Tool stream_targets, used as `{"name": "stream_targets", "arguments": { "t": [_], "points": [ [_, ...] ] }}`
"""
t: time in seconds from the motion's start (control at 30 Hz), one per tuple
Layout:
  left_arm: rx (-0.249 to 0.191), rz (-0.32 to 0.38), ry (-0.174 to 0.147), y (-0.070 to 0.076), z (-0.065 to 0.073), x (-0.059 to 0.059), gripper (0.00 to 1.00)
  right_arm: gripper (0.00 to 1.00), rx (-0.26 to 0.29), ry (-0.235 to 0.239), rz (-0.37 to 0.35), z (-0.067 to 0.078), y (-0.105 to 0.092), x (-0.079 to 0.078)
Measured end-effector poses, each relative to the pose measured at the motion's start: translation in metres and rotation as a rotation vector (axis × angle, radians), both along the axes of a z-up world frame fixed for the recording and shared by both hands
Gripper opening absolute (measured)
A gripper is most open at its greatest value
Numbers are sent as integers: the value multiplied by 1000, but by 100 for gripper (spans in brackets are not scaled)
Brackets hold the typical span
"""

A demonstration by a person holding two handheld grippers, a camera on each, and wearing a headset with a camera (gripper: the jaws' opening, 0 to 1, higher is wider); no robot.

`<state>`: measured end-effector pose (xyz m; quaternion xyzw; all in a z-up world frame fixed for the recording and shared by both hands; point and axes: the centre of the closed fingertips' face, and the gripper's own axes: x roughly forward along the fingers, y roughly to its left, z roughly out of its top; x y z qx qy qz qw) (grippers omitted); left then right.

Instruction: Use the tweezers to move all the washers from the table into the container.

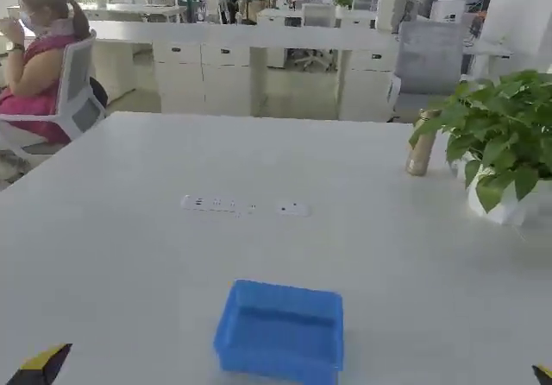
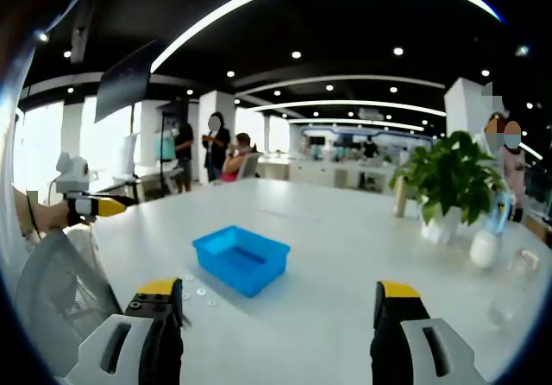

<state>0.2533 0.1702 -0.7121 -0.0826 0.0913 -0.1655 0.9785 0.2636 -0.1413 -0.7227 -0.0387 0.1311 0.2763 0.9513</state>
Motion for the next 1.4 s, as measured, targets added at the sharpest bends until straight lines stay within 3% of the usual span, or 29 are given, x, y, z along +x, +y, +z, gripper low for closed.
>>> {"name": "stream_targets", "arguments": {
  "t": [0.23, 0.3, 0.53, 1.0, 1.4],
  "points": [
    [6, -9, 4, 0, -2, 0, 98, 89, 23, 10, -7, 0, -1, 0],
    [15, 4, -6, 2, -1, 0, 98, 89, 15, 10, 0, -1, 1, 0],
    [15, 4, 3, 2, -2, 1, 97, 88, 4, 15, 5, -3, 1, -1],
    [29, -39, 36, -8, -9, -1, 97, 87, -11, -32, -38, 5, -9, 1],
    [32, -10, 26, -3, -6, -2, 97, 87, -45, -18, 10, 0, 0, -3]
  ]
}}
